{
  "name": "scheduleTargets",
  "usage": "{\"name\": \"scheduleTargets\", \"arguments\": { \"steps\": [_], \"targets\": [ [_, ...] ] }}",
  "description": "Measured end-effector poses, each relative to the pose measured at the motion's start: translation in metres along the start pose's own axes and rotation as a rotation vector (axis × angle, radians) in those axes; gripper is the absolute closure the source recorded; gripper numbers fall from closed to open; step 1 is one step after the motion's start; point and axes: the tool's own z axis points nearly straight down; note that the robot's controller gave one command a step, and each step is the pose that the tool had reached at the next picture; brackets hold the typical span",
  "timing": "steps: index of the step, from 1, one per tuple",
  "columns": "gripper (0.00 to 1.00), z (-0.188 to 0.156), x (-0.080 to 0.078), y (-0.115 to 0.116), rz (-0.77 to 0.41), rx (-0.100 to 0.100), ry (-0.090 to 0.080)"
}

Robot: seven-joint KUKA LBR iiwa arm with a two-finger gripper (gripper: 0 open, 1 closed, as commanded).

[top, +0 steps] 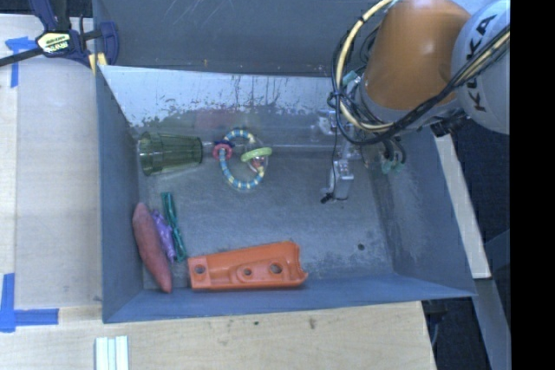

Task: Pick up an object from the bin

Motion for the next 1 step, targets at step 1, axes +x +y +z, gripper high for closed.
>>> {"name": "scheduleTargets", "arguments": {
  "steps": [1],
  "targets": [
    [0.0,0.043,0.0232,0.0272,-0.1,0.0,-0.001]
  ]
}}
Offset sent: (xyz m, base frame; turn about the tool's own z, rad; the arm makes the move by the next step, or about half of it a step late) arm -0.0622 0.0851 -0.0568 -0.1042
